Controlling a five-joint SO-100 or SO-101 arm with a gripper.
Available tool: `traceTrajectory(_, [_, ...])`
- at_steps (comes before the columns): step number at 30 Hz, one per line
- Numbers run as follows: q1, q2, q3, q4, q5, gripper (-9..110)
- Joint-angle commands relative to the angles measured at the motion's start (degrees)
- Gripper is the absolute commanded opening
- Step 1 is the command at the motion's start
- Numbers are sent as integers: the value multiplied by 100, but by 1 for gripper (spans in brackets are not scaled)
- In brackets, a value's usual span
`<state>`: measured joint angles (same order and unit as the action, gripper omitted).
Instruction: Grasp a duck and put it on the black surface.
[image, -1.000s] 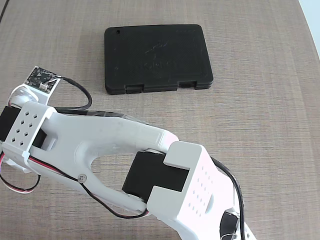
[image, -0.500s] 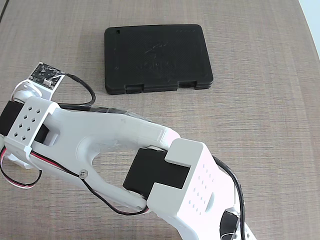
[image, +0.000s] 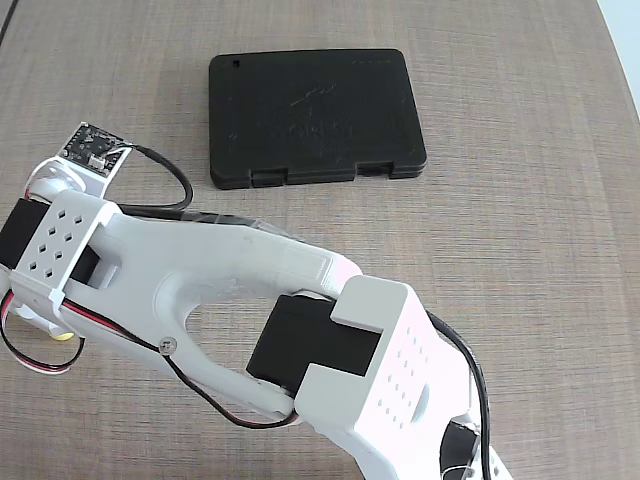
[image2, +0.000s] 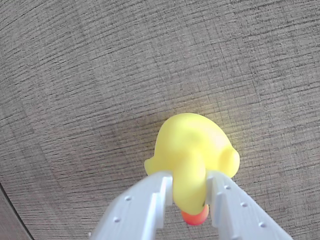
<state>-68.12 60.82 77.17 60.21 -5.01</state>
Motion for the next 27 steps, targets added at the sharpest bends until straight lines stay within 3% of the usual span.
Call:
traceTrajectory(1, [88,211,-176,18,-53,3])
traceTrajectory(9, [97,668,-141,44,-44,3])
traceTrajectory(14, [255,1336,-62,677,-44,3])
traceTrajectory(27, [2048,3691,-53,1600,-44,3])
